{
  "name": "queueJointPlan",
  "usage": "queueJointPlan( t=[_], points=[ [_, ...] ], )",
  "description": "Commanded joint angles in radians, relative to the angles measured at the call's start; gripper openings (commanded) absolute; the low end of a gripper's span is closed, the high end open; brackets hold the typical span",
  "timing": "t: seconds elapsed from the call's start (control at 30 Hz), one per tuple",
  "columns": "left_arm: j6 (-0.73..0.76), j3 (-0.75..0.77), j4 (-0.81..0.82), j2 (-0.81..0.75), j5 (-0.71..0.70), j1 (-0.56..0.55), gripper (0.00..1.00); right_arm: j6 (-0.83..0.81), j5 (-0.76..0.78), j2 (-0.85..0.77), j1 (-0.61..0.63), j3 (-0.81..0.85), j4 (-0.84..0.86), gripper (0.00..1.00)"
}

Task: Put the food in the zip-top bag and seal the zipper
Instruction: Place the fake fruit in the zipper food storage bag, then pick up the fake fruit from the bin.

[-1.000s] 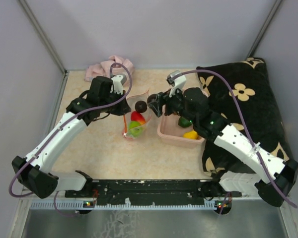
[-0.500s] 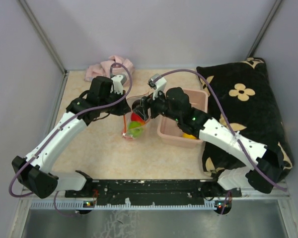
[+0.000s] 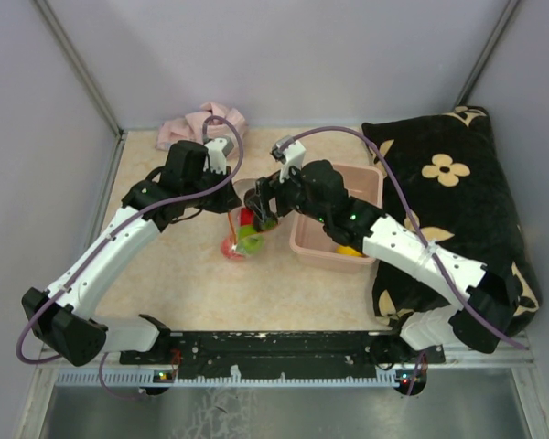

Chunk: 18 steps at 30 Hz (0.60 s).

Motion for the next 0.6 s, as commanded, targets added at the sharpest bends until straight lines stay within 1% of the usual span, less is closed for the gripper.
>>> queueJointPlan(
  t=[0.0, 0.17, 0.33, 0.57],
  points=[
    [0.003, -0.001, 0.03, -0.023, 0.002, -0.007, 0.0, -0.004, 0.021, 0.0, 0.007, 0.074, 0.028, 0.77],
    [0.003, -0.008, 0.031, -0.025, -0.004, -0.007, 0.0, -0.001, 0.042, -0.025, 0.007, 0.076, 0.012, 0.78],
    [0.003, -0.01, 0.033, -0.02, -0.007, -0.006, 0.0, -0.017, 0.083, -0.07, -0.01, 0.089, -0.083, 0.78],
    [0.003, -0.013, 0.035, -0.013, -0.007, -0.006, 0.0, 0.015, 0.117, -0.168, -0.145, 0.029, -0.213, 0.77]
  ],
)
